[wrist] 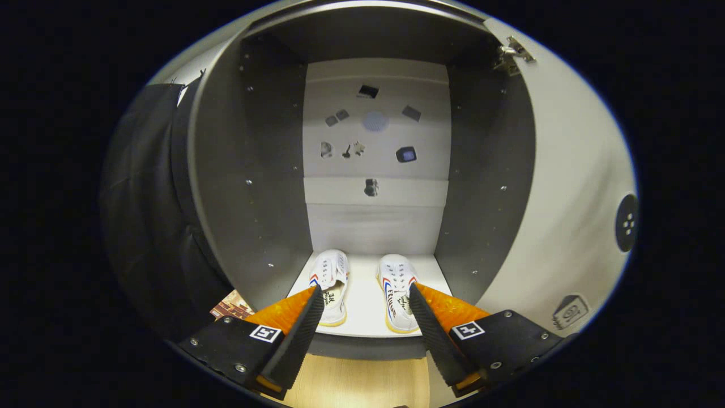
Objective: Open the shoe cabinet door, grab the shoes and put them into the shoe cabinet, then close the shoe cabinet door.
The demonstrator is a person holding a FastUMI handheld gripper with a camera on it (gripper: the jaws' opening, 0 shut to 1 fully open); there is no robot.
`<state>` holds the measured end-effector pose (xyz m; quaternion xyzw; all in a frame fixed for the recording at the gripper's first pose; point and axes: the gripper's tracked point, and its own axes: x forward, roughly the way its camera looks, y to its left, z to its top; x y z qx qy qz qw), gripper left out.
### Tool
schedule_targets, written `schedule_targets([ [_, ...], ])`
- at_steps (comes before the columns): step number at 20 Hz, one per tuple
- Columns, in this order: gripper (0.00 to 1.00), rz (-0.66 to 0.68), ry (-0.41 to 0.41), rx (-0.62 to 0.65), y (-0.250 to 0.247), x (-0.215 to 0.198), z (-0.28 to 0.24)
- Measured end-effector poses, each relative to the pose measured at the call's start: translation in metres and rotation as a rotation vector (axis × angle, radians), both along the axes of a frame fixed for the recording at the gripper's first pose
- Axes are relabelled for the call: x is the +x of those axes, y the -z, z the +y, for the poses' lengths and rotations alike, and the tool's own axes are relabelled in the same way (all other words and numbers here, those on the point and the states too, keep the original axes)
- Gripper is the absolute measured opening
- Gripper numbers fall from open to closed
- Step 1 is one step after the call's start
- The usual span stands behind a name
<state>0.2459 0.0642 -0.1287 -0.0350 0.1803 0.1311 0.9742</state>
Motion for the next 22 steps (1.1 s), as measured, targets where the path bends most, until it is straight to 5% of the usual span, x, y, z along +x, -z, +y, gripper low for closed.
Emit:
schedule_targets([
  [12,0.94,-0.187,0.079,0.007,-0.102,-0.193,-0.077],
  [22,0.94,-0.215,0.304,-0.033,-0.117,-0.285,-0.216],
])
